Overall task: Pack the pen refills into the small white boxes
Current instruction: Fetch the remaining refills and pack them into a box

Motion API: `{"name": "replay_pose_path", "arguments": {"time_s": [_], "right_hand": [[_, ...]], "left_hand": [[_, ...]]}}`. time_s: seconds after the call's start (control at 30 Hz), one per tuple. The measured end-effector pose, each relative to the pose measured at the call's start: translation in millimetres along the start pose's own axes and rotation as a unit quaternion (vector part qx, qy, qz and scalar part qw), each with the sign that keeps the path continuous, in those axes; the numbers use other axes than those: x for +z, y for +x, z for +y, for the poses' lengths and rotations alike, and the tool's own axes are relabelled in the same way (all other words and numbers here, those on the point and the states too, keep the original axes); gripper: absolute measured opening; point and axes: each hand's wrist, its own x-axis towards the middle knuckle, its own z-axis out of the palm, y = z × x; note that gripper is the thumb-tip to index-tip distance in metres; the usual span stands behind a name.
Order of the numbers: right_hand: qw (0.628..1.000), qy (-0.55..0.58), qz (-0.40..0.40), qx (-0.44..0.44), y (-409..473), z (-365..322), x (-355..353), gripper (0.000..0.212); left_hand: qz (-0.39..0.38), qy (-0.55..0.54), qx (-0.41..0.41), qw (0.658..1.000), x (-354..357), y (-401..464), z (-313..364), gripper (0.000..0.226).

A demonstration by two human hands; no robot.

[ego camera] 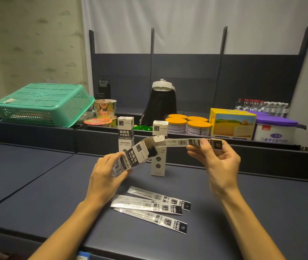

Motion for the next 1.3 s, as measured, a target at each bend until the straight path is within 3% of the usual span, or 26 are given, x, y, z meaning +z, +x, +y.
{"name": "replay_pose_path", "arguments": {"time_s": [0.23, 0.5, 0.9, 1.07, 1.3], "right_hand": [[0.995, -0.072, -0.018, -0.07, -4, 5, 3, 0.003], [0.969, -0.183, -0.056, -0.156, -4, 21, 3, 0.008], [0.953, -0.22, -0.205, -0.019, -10, 40, 11, 0.017], [0.964, -0.216, -0.153, -0.032, -9, 39, 10, 0.02], [0.949, -0.259, -0.177, -0.046, -12, 47, 12, 0.022]], "left_hand": [[0.003, -0.003, 0.004, 1.0, 0, 0, 0, 0.063], [-0.015, 0.008, 0.023, 1.0, 2, 0, -1, 0.065], [-0.028, -0.015, 0.049, 0.998, 3, -1, -3, 0.071], [-0.025, -0.018, 0.046, 0.998, 3, -1, -4, 0.07], [-0.027, -0.017, 0.052, 0.998, 3, -2, -4, 0.073]]}}
